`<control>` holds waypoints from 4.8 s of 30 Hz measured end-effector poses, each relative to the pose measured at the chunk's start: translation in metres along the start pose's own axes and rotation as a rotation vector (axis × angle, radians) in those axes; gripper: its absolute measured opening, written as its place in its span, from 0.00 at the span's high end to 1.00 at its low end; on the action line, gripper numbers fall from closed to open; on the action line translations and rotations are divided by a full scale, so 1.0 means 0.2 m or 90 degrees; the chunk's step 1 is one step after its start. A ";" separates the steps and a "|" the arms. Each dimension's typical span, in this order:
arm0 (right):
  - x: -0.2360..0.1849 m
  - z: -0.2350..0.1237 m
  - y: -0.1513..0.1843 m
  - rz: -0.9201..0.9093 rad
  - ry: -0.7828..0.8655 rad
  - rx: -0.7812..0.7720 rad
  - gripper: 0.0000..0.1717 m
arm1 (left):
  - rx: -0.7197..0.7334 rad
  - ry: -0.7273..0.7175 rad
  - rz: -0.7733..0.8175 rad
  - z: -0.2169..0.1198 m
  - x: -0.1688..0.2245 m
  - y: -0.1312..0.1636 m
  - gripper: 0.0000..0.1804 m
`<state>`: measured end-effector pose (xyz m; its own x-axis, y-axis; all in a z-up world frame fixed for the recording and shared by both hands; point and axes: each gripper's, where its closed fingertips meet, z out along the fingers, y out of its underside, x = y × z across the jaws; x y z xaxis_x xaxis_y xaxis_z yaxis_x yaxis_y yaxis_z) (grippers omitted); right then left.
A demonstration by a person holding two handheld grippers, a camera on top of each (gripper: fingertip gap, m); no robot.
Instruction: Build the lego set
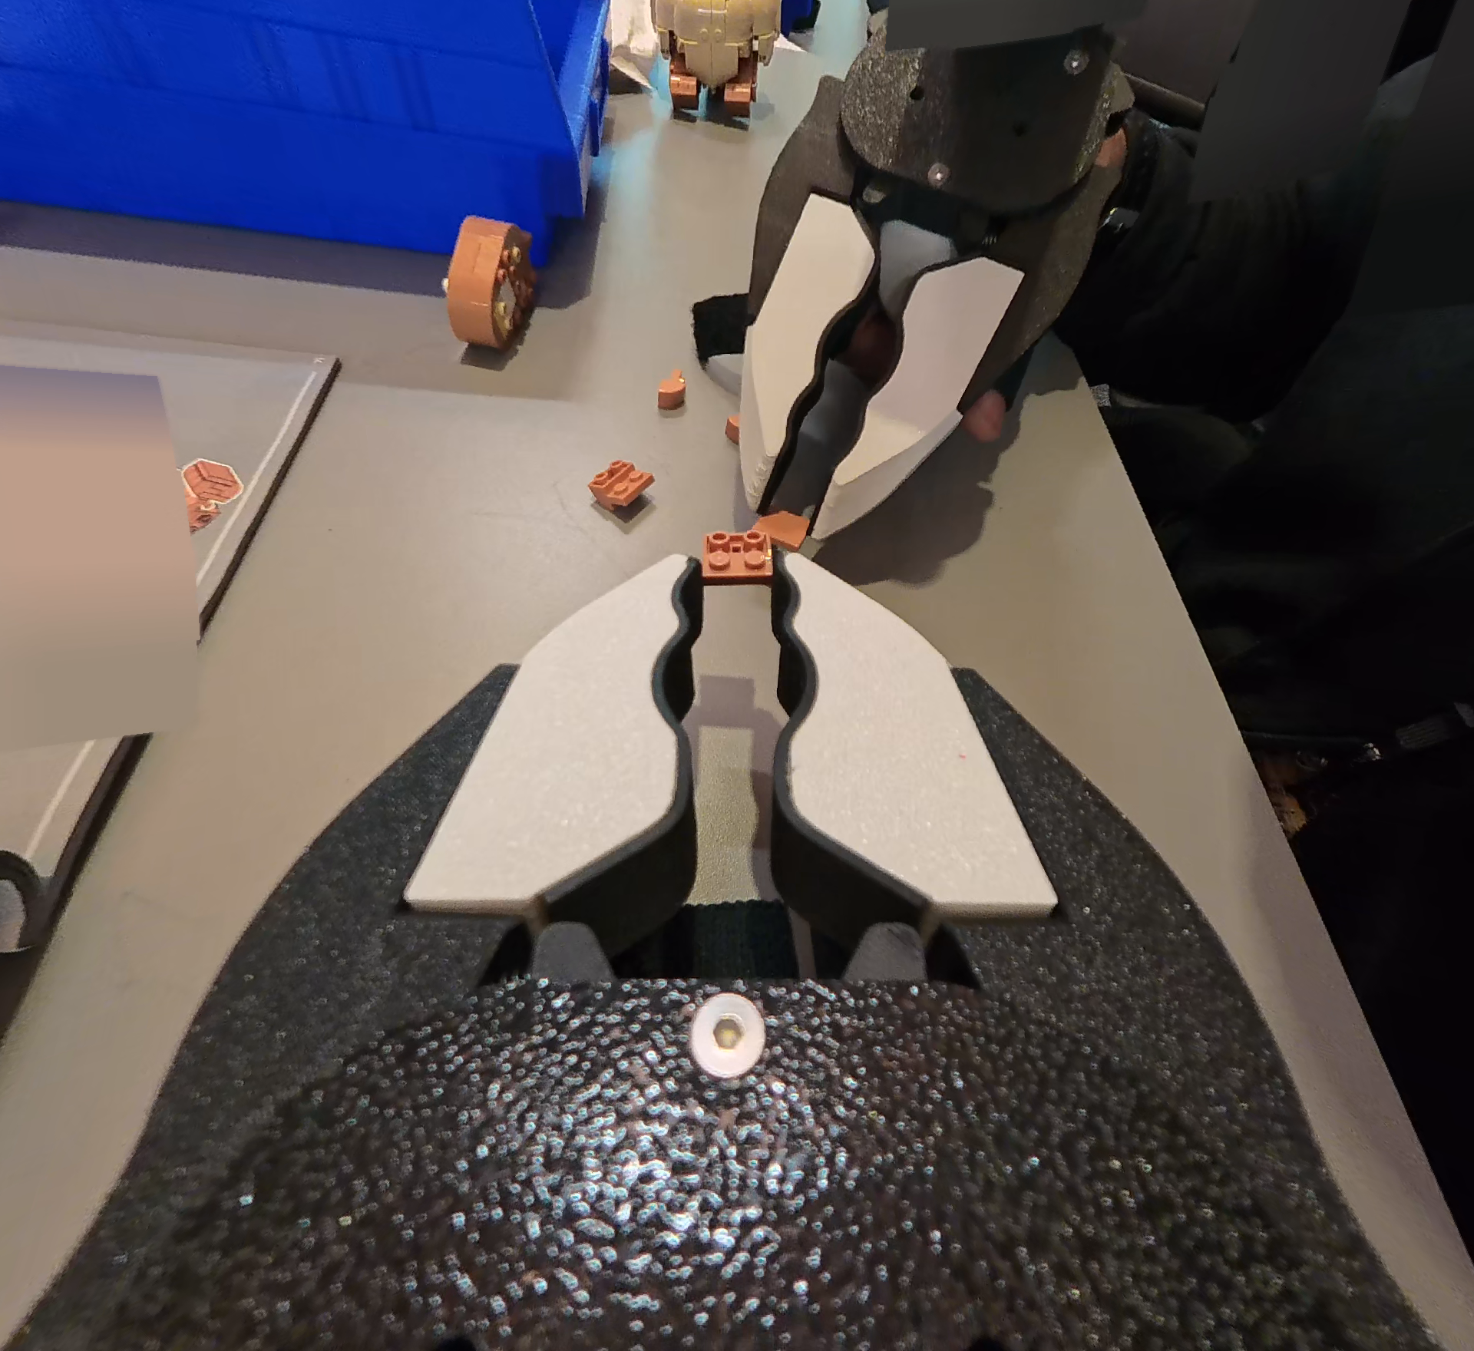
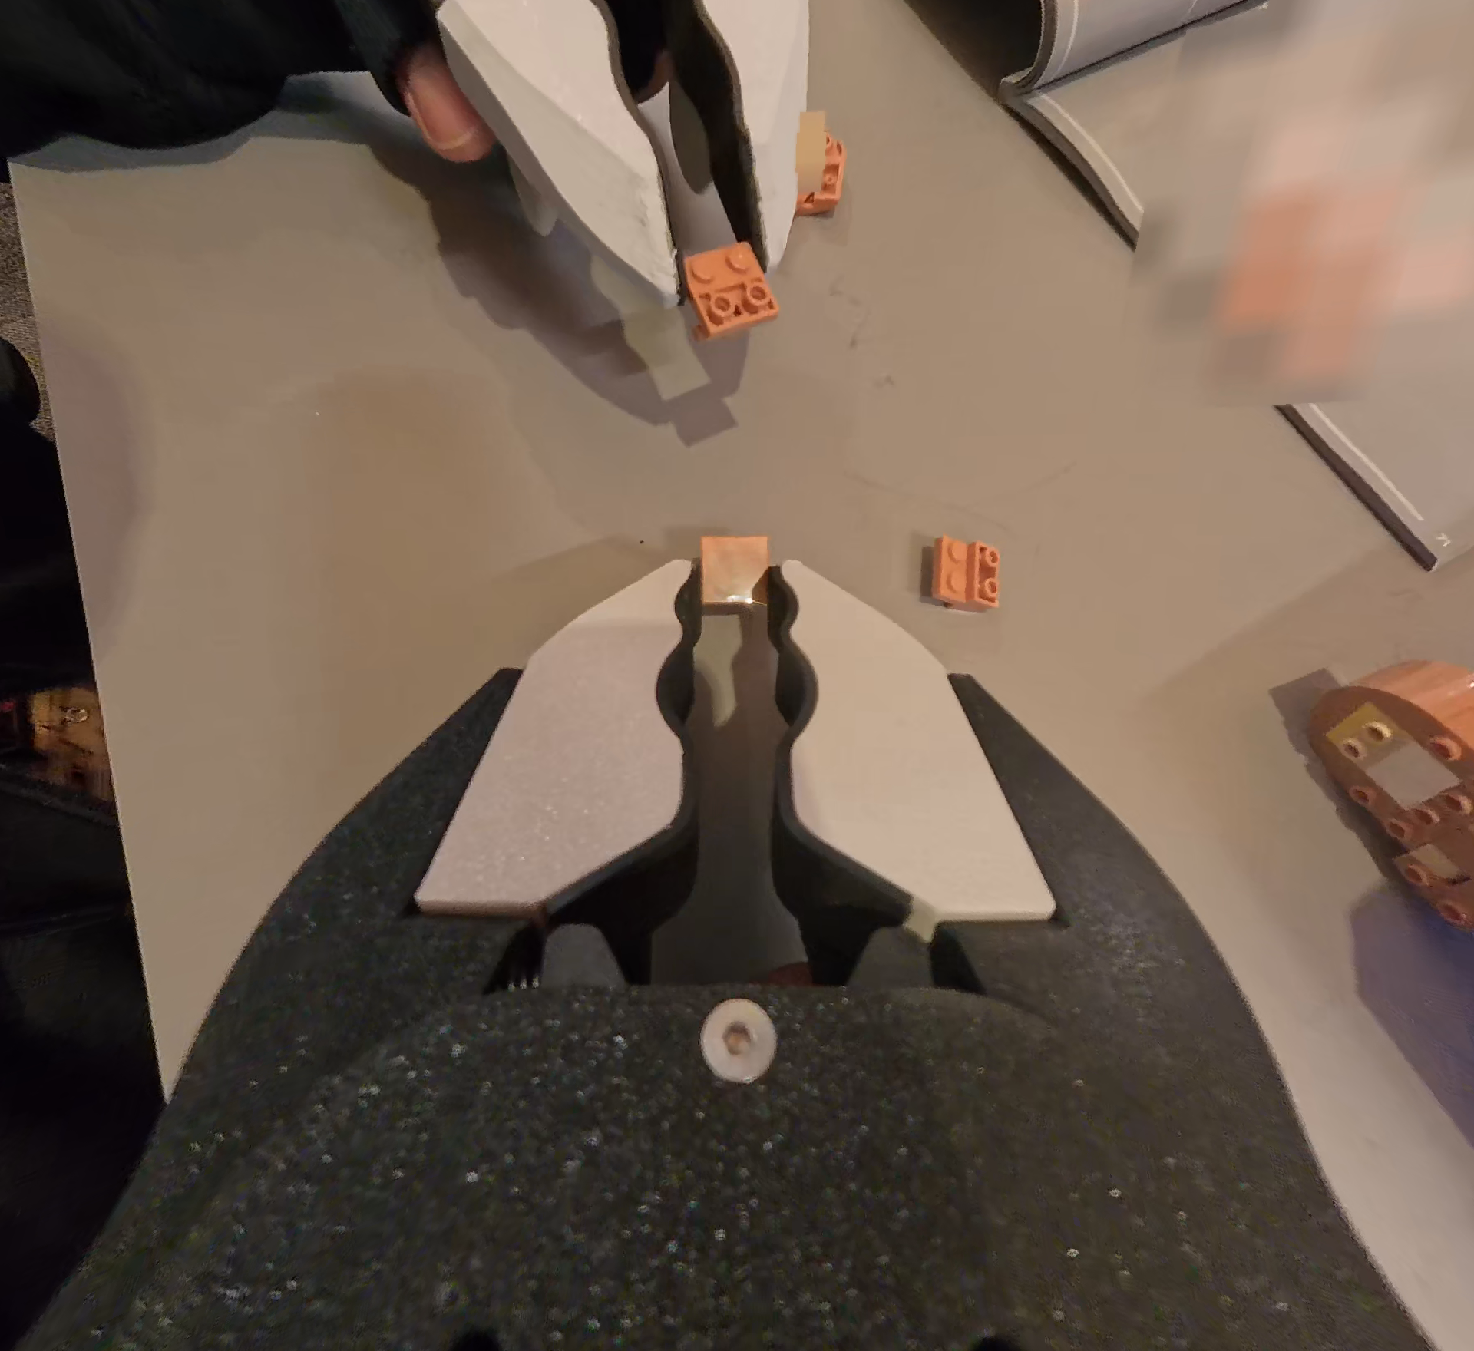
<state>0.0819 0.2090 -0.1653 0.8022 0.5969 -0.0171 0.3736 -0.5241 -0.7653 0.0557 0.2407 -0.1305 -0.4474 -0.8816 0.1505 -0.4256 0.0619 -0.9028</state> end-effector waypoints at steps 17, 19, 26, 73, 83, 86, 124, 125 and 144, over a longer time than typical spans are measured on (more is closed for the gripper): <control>-0.01 0.00 0.01 -0.002 -0.003 -0.003 0.91 | 0.000 0.002 -0.003 0.00 0.00 0.00 0.91; -0.01 0.00 0.01 -0.002 -0.003 -0.003 0.91 | -0.001 0.002 -0.003 0.00 0.00 0.00 0.91; -0.01 0.00 0.01 -0.008 0.001 -0.004 0.91 | -0.001 0.002 -0.003 0.00 0.00 0.00 0.91; 0.32 0.07 0.01 -0.376 -0.061 -0.176 0.90 | -0.014 0.010 0.000 0.02 0.01 0.01 0.91; 0.29 0.06 0.01 -0.328 -0.030 -0.185 0.86 | -0.014 0.009 0.001 0.01 0.01 0.01 0.91; 0.25 0.05 0.01 -0.325 -0.056 -0.178 0.88 | -0.016 0.005 0.003 0.01 0.01 0.02 0.91; 0.11 -0.02 -0.27 -0.025 -0.163 0.147 0.90 | 0.029 -0.005 -0.010 -0.03 -0.01 -0.02 0.91; 0.10 -0.04 -0.29 -0.020 -0.171 0.172 0.90 | 0.035 -0.006 -0.010 -0.03 -0.01 -0.03 0.91; 0.10 -0.14 -0.40 0.048 -0.224 0.312 0.90 | 0.108 -0.026 0.012 -0.04 -0.02 -0.12 0.91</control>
<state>0.0815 0.2452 -0.0858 0.5852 0.7773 -0.2308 -0.0040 -0.2819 -0.9594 0.0620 0.2467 -0.1073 -0.4207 -0.8992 0.1201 -0.2778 0.0016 -0.9606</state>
